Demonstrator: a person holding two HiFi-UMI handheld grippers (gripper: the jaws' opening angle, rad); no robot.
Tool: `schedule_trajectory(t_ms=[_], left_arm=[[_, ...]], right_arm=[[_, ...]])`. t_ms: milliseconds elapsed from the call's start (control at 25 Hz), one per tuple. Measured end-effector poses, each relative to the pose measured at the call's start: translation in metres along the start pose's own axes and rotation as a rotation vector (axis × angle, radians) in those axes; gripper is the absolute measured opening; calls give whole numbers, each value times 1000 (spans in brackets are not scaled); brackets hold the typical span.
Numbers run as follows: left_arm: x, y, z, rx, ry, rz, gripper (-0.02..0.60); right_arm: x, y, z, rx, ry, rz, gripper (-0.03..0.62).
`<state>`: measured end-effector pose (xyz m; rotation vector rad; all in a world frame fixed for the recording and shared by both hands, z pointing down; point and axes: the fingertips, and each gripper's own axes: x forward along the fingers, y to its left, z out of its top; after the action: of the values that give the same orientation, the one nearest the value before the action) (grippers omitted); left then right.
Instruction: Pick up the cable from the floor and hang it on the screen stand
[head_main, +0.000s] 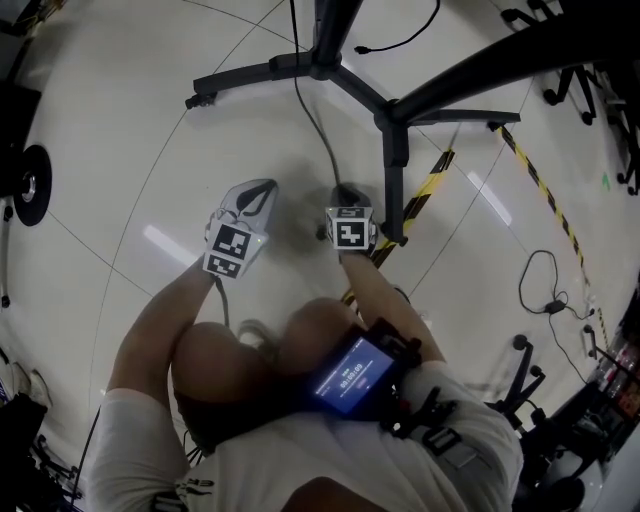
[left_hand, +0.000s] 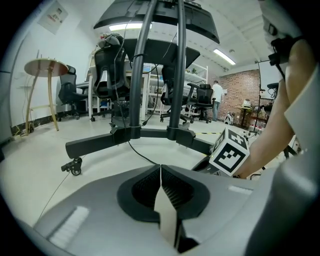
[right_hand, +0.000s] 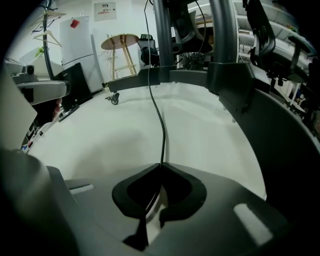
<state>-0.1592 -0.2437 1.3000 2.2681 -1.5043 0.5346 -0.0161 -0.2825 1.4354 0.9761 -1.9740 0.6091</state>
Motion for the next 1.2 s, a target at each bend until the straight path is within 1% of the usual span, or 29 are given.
schedule_trajectory(t_ms=[200,480,560,720,800,1000,1200], left_arm=[[7,4,15,1,-32,6,5],[13,3,52,6,-77,4,5],[13,1,68,14,-92,4,5],[9,-9,103,65,-121,-9,5],[3,-12,116,77,-125,-10,5],[-20,-4,156,56,-117,27,5],[-58,-12,221,40,-120,45,5]], right_arm=[[-15,2,21,-46,-44,12,26],[-63,0,66,-115,-125,12,25],[-81,-1,84,-131,-154,9,25],[-124,-1,125,-176,-223,1,25],[-147,1,142,-208,-250,-6,25],[-209,4,183,-235,-298,-19,25],[-288,12,222,-262,-311,-16,23]])
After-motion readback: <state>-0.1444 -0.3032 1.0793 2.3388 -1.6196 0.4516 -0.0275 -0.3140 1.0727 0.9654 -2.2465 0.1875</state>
